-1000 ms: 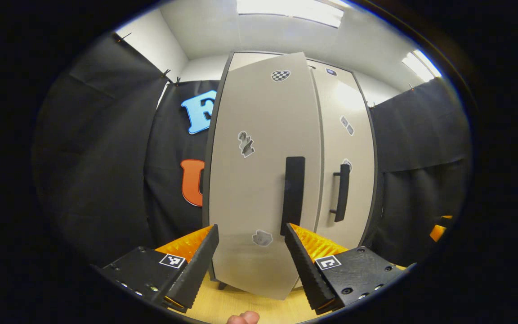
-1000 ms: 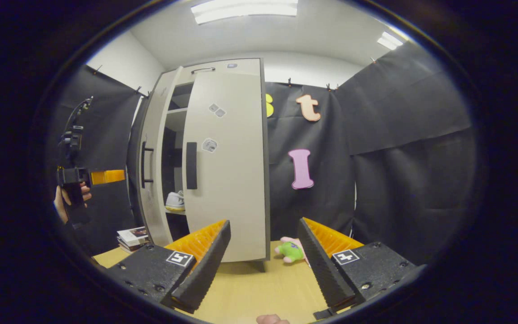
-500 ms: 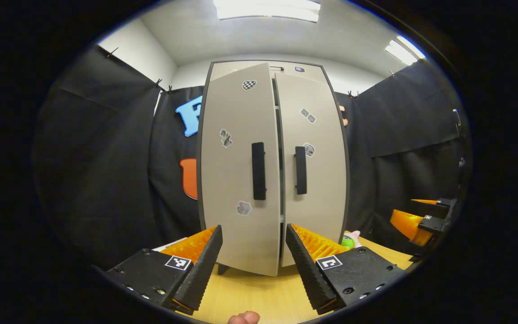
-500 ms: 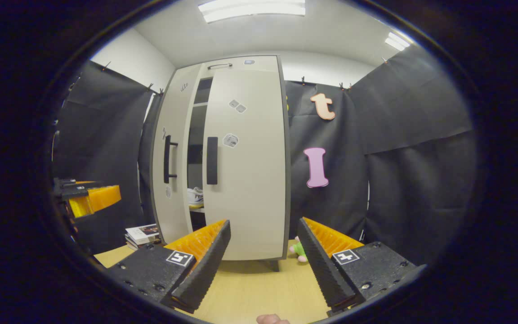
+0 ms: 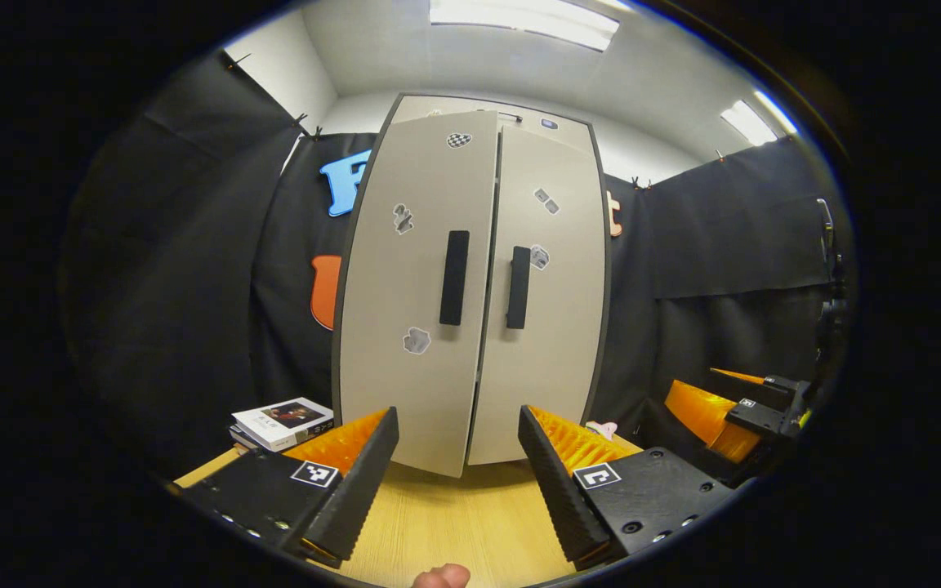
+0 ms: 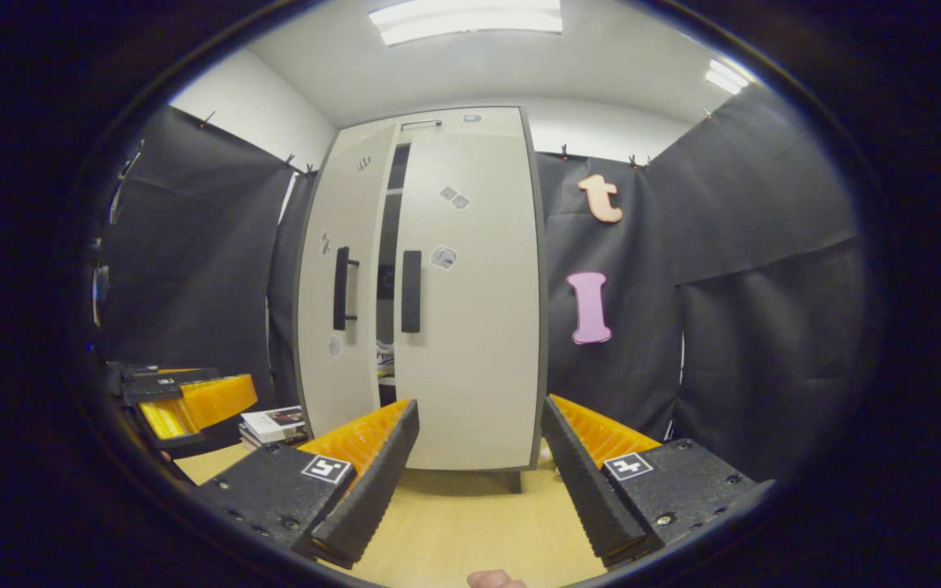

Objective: Grab one shoe with the right hand and put it into the shoe cabinet, grab the other shoe with the left hand and put it into the shoe cabinet; then close the right door with the right hand and the left door with the left hand.

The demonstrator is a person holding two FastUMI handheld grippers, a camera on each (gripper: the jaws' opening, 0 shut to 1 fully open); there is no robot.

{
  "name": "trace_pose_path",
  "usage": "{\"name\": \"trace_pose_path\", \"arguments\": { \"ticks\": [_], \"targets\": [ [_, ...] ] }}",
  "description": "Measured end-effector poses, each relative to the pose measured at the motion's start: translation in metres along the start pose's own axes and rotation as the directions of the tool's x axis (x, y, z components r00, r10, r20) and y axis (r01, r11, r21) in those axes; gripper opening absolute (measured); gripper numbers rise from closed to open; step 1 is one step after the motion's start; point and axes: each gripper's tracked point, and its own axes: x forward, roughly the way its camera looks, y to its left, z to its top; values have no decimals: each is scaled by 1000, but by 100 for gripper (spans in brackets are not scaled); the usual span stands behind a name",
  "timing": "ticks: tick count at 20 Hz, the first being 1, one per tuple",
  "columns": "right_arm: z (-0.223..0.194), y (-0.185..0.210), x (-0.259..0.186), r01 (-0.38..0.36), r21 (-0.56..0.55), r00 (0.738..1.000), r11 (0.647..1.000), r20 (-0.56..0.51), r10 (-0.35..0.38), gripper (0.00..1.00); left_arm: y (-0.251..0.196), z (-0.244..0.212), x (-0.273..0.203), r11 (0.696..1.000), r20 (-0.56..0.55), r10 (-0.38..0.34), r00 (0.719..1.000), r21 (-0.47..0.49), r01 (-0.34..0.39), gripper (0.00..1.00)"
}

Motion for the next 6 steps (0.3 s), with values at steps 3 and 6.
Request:
{"name": "trace_pose_path", "arguments": {
  "ticks": [3, 6],
  "targets": [
    [-1, 0, -1, 3, 17, 1000, 1000, -3, -3, 97, 3, 0, 0, 1000, 7, 9, 1000, 11, -9, 90],
    [-1, -1, -3, 3, 31, 1000, 1000, -9, -3, 100, 3, 2, -1, 1000, 3, 12, 1000, 7, -12, 90]
  ]
}}
